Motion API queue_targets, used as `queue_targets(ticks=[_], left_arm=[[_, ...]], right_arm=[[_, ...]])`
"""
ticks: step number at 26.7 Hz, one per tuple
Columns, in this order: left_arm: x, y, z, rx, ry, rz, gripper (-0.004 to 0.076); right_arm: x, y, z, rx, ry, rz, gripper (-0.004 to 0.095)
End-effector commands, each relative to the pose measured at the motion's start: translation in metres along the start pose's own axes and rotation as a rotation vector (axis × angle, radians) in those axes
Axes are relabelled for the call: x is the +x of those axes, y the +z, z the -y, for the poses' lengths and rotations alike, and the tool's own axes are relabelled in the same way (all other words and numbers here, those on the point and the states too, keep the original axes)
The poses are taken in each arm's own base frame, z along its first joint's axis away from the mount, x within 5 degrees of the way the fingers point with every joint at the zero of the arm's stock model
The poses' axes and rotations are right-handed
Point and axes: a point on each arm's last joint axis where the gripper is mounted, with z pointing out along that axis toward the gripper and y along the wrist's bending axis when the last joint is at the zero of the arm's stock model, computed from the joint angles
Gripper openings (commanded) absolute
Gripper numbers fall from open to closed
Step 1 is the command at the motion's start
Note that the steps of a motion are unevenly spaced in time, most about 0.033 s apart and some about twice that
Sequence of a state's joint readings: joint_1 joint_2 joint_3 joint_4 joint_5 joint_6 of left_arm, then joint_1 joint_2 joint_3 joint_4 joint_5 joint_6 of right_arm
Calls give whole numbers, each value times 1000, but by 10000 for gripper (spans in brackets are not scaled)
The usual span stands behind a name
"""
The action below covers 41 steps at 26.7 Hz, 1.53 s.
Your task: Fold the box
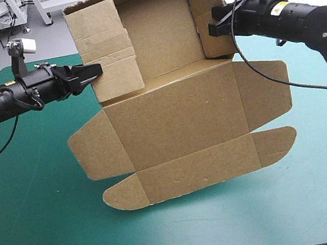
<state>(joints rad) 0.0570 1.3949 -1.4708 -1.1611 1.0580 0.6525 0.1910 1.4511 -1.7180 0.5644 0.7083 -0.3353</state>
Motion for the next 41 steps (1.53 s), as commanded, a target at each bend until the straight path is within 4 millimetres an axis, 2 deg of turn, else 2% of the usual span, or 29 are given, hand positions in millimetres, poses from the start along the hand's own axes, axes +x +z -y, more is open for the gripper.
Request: queue_targets(ticks=[1, 3, 5, 7, 8, 9, 14, 17, 22, 25, 28, 35, 41], left_arm=[[-18, -11, 15, -23, 22, 151, 396], [-20, -9, 8, -69, 28, 170, 380], [-20, -5, 1, -92, 28, 163, 332], [-19, -2, -3, -88, -24, 155, 161], [-18, -3, -1, -80, -23, 146, 2], [-17, -3, 1, -78, -5, 139, -10], [-22, -17, 19, -97, 56, 131, -10], [-21, -21, 27, -193, 108, 31, -10], [-8, -10, 31, -383, 166, -143, -10], [7, 10, 20, -456, 160, -305, -10], [22, 35, 5, -509, 161, -458, -10], [39, 85, -38, -579, 47, -533, -10], [60, 114, -73, -622, 9, -651, -10]], right_arm=[[-19, -19, -21, -60, 30, 118, 0], [-17, -17, -31, -92, 22, 109, 1], [-16, -15, -40, -123, 23, 104, 1], [-14, -14, -46, -132, 31, 99, 1], [-13, -14, -45, -115, 41, 85, 1], [-12, -14, -44, -105, 41, 76, 1], [-1, -13, -35, -3, 40, -43, 1], [5, -14, -28, 67, 20, -109, 1], [19, -10, -21, 134, 29, -251, 1], [39, 4, -14, 156, 34, -409, 1], [55, 25, -8, 147, 62, -477, 0], [90, 74, 6, 138, 105, -608, 0], [117, 115, 21, 131, 46, -658, 0]])
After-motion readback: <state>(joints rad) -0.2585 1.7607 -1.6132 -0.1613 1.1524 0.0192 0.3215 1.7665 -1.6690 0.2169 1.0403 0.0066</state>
